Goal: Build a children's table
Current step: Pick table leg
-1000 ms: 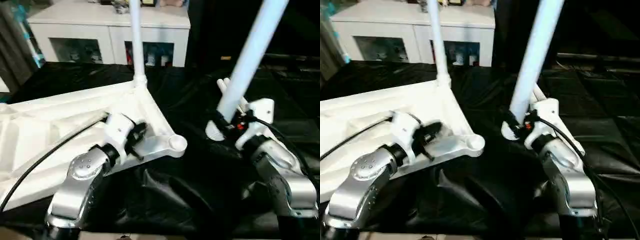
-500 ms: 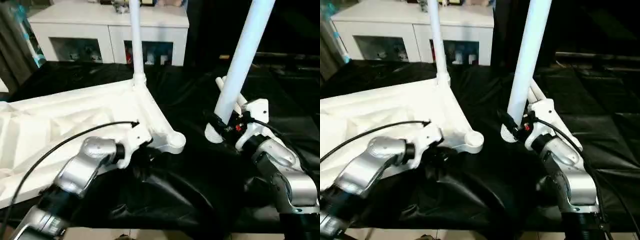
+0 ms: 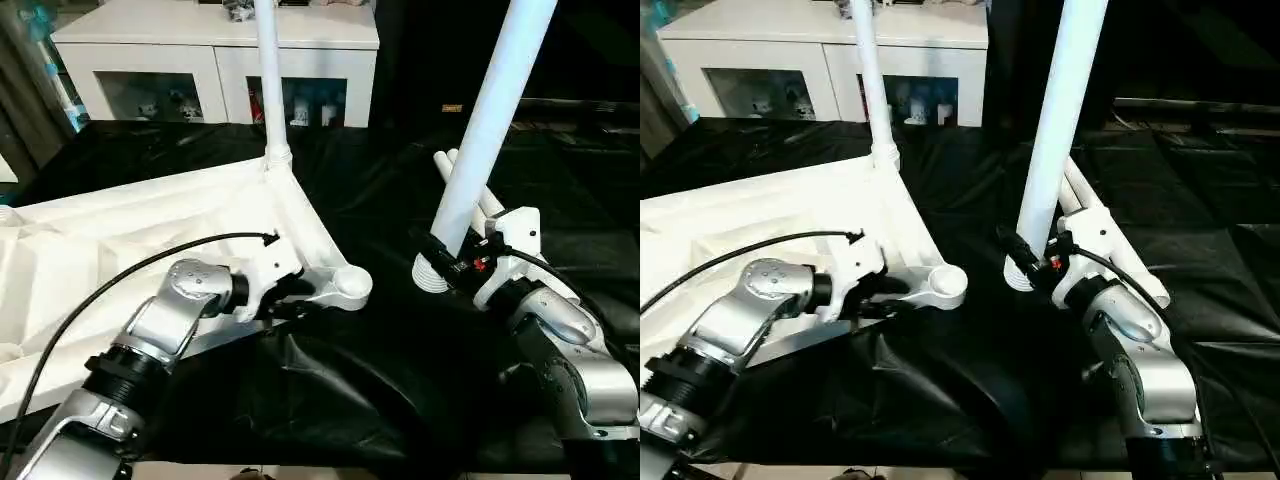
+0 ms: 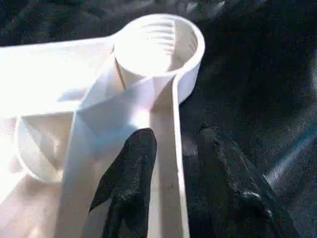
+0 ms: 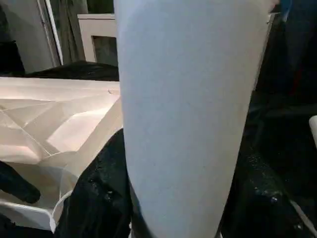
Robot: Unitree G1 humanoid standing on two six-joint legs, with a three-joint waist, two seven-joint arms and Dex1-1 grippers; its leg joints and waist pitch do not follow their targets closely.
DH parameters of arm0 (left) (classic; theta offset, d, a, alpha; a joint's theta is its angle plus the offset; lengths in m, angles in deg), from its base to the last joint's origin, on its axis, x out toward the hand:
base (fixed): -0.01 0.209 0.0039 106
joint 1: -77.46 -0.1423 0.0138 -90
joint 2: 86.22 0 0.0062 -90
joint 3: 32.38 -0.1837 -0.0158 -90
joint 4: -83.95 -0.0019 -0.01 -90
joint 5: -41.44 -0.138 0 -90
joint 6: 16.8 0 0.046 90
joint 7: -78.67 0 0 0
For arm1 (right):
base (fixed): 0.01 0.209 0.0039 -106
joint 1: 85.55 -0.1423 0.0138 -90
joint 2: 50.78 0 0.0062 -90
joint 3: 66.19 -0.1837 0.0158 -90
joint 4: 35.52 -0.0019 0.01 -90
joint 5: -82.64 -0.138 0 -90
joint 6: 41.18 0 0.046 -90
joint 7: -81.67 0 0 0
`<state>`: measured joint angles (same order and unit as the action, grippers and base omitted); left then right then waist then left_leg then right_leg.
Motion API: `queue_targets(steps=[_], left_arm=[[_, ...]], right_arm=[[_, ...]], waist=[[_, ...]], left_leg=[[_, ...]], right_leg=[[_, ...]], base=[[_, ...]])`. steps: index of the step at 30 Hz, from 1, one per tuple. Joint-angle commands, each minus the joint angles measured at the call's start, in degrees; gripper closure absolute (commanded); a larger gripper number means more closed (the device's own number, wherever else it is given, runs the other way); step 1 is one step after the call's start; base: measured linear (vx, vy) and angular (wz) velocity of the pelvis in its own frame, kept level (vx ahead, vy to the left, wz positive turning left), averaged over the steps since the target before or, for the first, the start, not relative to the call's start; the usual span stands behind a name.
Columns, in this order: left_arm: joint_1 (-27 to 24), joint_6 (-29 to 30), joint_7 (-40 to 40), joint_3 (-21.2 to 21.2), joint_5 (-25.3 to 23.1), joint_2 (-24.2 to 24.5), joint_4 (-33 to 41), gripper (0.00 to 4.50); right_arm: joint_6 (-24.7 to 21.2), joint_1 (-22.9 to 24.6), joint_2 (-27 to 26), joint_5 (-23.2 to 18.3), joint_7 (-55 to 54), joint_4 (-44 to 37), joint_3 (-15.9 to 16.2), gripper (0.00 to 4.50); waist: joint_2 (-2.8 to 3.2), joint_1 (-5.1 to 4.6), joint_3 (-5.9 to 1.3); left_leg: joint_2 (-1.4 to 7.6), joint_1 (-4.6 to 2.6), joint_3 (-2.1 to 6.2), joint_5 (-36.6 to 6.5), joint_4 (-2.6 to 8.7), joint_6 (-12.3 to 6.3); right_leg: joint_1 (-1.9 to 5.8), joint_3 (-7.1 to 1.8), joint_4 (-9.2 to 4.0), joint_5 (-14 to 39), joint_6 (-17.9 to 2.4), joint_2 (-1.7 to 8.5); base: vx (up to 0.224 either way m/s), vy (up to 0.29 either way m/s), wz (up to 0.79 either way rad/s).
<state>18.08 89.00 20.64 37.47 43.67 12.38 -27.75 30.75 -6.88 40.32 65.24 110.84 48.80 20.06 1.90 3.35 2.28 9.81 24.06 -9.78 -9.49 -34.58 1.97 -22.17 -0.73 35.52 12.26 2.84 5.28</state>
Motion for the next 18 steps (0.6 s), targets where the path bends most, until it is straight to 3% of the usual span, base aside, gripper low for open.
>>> queue_targets(steps=[1,3,5,9,18], left_arm=[[0.8,-0.6,-0.2,-0.1,-0.5,0.2,-0.8,3.11],[1.1,-1.3,-0.1,0.5,-0.8,-0.1,-2.3,3.17],[1.3,-1.5,0.1,1.2,-0.6,-0.4,-3.3,3.54],[1.7,-2.0,0.4,1.5,-0.4,-0.4,-4.8,3.70],[1.7,-1.3,-1.6,1.6,-0.1,0.7,-5.3,4.48]], right_arm=[[0.5,0.1,0.5,0.1,0.1,-1.9,0.5,2.61],[0.4,0.1,0.5,0.1,0.2,-2.0,0.6,2.61],[0.3,0.1,0.5,0.1,0.2,-2.0,0.6,2.61],[0.3,-0.1,0.6,0.0,0.3,-1.8,0.5,2.61],[-0.3,-0.8,0.3,-0.6,0.8,-1.5,0.9,2.61]], waist=[[0.28,0.09,-3.63],[0.07,0.07,-3.59],[0.20,0.13,-3.62],[0.17,0.15,-3.63],[-0.01,0.11,-3.37]], left_leg=[[2.09,-2.60,0.60,-15.5,4.93,1.24],[1.98,-2.53,0.49,-15.3,4.88,1.14],[2.03,-2.53,0.52,-15.0,4.89,1.16],[2.07,-2.51,0.51,-14.5,4.87,0.95],[2.14,-2.53,0.51,-16.9,5.18,1.60]], right_leg=[[1.12,-0.06,-3.81,4.2,-12.9,1.45],[1.12,-0.09,-3.92,4.1,-12.7,1.41],[1.14,-0.11,-3.89,4.1,-12.6,1.50],[1.15,-0.09,-3.83,3.4,-12.9,1.54],[0.88,-0.18,-4.19,7.6,-12.3,1.61]], base=[[0.000,0.000,0.00],[0.000,0.000,0.00],[0.000,0.000,0.00],[0.000,0.000,0.00],[0.000,0.000,0.00]])
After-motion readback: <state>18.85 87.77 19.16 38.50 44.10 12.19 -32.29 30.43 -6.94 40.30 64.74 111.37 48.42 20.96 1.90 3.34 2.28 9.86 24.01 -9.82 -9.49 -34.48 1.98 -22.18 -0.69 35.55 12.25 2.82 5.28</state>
